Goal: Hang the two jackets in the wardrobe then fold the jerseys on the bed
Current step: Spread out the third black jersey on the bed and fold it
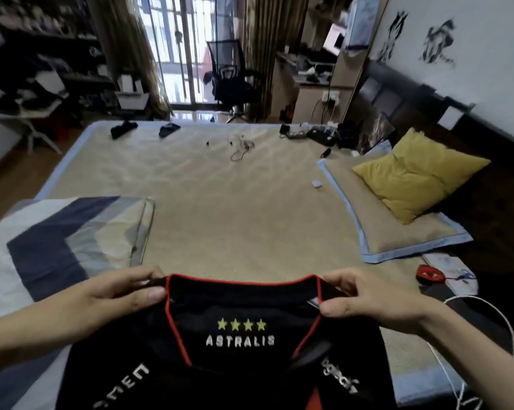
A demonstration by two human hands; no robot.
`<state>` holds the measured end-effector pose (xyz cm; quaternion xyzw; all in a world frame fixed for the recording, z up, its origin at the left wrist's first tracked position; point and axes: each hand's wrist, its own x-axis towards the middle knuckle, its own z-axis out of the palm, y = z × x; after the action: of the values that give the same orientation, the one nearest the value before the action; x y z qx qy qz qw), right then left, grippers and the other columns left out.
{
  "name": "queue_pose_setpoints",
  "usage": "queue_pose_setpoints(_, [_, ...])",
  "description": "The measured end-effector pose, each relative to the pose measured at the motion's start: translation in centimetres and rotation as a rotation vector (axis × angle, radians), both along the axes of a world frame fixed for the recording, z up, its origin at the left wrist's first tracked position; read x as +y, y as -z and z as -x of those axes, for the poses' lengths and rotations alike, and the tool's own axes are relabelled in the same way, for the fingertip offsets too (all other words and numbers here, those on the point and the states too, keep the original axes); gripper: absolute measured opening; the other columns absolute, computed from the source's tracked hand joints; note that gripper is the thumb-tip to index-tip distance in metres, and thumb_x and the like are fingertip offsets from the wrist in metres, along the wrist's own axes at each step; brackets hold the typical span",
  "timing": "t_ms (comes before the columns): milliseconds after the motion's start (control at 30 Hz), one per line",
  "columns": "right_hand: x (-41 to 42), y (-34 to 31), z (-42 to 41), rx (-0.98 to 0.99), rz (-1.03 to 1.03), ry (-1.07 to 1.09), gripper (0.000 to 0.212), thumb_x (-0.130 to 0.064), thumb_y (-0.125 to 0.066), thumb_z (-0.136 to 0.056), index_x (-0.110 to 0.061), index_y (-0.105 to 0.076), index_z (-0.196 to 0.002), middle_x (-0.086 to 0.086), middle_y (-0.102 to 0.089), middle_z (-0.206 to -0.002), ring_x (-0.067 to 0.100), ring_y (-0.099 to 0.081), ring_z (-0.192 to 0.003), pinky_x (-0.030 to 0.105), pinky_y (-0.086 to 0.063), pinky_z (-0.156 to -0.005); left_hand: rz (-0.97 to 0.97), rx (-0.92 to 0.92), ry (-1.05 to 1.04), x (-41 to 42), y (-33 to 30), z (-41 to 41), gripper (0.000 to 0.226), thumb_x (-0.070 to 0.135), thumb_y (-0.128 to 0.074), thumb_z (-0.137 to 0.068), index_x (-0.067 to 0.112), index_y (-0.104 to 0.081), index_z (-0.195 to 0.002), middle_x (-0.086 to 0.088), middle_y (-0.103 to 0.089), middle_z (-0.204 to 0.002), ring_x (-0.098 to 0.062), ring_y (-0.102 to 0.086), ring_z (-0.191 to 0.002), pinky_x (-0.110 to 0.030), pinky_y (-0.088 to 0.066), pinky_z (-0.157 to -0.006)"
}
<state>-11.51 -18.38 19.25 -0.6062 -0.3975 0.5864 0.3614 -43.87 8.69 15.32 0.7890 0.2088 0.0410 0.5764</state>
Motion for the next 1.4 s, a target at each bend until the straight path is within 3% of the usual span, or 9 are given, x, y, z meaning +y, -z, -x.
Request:
queue_pose_setpoints(100, [6.6,7.5,-5.0,-0.084,0.078,0.172,0.031,-0.016,-0.072,-0.093,-0.001,-0.07,-0.12,0.015,-0.074,-0.121,0.027,-0.069,-0.116,0.028,-0.053,-0.096,-0.027,0.063,-0.104,4.1,4.1,-6.7,0.03,0.041,-0.067,-0.096,0.012,-0.072,-0.101,-0.022,-0.07,-0.099,-0.026,-0.07,-0.089,-0.031,-0.048,-0.079])
queue_pose_setpoints(267, [16.6,24.1,-11.5,-0.379,0.078,0.26,0.014,-0.03,-0.074,-0.093,-0.019,-0.076,-0.083,-0.008,-0.07,-0.071,-0.003,-0.06,-0.067,0.017,-0.046,-0.068,-0.172,0.13,-0.143,12.4,19.3,-14.6,0.012,0.042,-0.068,-0.093,0.031,-0.072,-0.09,0.006,-0.074,-0.08,0.004,-0.062,-0.071,-0.015,-0.045,-0.067])
queue_pose_setpoints(433, [19.8,42.7,-11.0,-0.465,0.223,0.245,0.02,-0.023,-0.074,-0.092,-0.019,-0.069,-0.072,-0.019,-0.051,-0.05,-0.003,-0.046,-0.05,0.019,-0.035,-0.058,-0.15,0.346,-0.175,13.1,38.7,-14.9,0.014,0.04,-0.066,-0.094,0.027,-0.068,-0.09,0.008,-0.072,-0.082,-0.011,-0.068,-0.082,-0.029,-0.051,-0.077])
queue_pose_setpoints(567, [22.2,50.5,-11.2,-0.552,0.258,0.217,0.03,-0.03,-0.071,-0.093,-0.029,-0.056,-0.067,-0.019,-0.055,-0.056,-0.004,-0.05,-0.055,0.017,-0.036,-0.059,-0.101,0.395,-0.281,14.0,46.7,-15.0,0.006,0.027,-0.068,-0.095,0.026,-0.07,-0.089,0.007,-0.072,-0.083,-0.009,-0.068,-0.081,-0.033,-0.052,-0.081])
queue_pose_setpoints(767, [28.5,54.2,-15.6,-0.618,0.237,0.211,0.025,-0.031,-0.073,-0.091,-0.024,-0.06,-0.072,-0.01,-0.053,-0.061,0.003,-0.048,-0.06,0.029,-0.037,-0.062,-0.114,0.323,-0.4,20.1,49.6,-18.2,0.012,0.026,-0.072,-0.09,0.015,-0.075,-0.086,0.02,-0.065,-0.061,0.005,-0.052,-0.054,-0.009,-0.036,-0.055])
queue_pose_setpoints(867, [31.5,54.4,-18.2,-0.543,0.223,0.27,0.016,-0.023,-0.074,-0.092,-0.013,-0.068,-0.081,0.0,-0.068,-0.074,0.009,-0.057,-0.069,0.031,-0.045,-0.071,-0.073,0.292,-0.429,23.7,50.2,-20.6,0.022,0.037,-0.075,-0.087,0.016,-0.077,-0.089,0.004,-0.072,-0.071,0.001,-0.056,-0.062,-0.015,-0.042,-0.062])
queue_pose_setpoints(1067, [36.4,54.6,-22.5,-0.503,0.211,0.351,0.031,-0.03,-0.075,-0.091,0.001,-0.071,-0.088,0.021,-0.073,-0.087,0.016,-0.06,-0.076,0.033,-0.046,-0.076,-0.009,0.288,-0.454,29.9,50.3,-25.8,0.029,0.039,-0.079,-0.084,0.011,-0.075,-0.091,-0.005,-0.072,-0.083,-0.01,-0.062,-0.075,-0.019,-0.047,-0.068])
queue_pose_setpoints(1200, [38.8,54.4,-24.3,-0.529,0.178,0.393,0.026,-0.028,-0.075,-0.091,-0.003,-0.072,-0.085,0.015,-0.073,-0.086,0.013,-0.062,-0.077,0.033,-0.049,-0.078,0.009,0.319,-0.427,32.4,49.9,-27.7,0.034,0.044,-0.079,-0.083,0.01,-0.075,-0.09,-0.007,-0.073,-0.085,-0.014,-0.063,-0.073,-0.029,-0.048,-0.072])
queue_pose_setpoints(1400, [39.7,54.5,-25.3,-0.641,0.206,0.412,0.058,-0.059,-0.075,-0.077,-0.002,-0.069,-0.085,0.011,-0.07,-0.078,0.011,-0.059,-0.072,0.038,-0.05,-0.071,0.067,0.38,-0.407,34.0,48.3,-27.2,0.047,0.059,-0.079,-0.076,0.016,-0.075,-0.094,-0.004,-0.071,-0.086,-0.011,-0.065,-0.077,-0.025,-0.051,-0.075])
